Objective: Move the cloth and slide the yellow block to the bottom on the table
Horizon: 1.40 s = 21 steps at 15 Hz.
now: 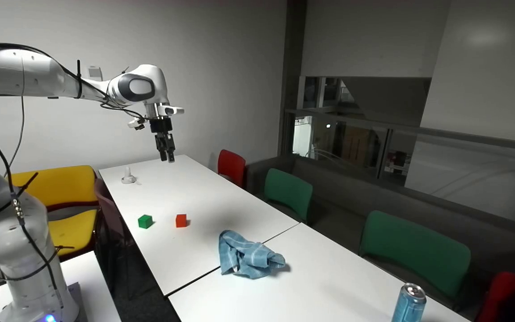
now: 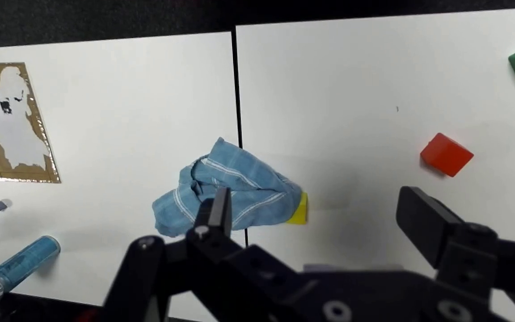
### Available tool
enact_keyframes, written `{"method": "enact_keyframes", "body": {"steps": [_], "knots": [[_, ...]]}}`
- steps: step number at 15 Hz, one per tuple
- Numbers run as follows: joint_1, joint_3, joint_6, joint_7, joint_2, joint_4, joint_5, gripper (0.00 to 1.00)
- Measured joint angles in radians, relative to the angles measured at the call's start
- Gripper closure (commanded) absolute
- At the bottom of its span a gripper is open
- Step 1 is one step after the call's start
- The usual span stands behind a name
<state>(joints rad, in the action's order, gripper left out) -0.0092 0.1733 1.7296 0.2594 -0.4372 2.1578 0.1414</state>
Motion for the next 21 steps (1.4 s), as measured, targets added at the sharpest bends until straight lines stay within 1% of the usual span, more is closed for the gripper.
{"method": "enact_keyframes", "body": {"steps": [2,6,9,15,19,21], "knots": [[0.005,0.0,0.066,0.027,0.038,-0.016,-0.005,0.0],[0.005,-0.008,0.213,0.112,0.156,-0.064,-0.012,0.0],[0.005,-0.022,0.278,0.164,0.231,-0.093,-0.014,0.0],[0.003,-0.071,0.287,0.192,0.303,-0.101,-0.009,0.0],[-0.011,-0.121,0.281,0.186,0.332,-0.081,-0.007,0.0],[-0.022,-0.151,0.28,0.163,0.339,-0.064,-0.007,0.0]]}}
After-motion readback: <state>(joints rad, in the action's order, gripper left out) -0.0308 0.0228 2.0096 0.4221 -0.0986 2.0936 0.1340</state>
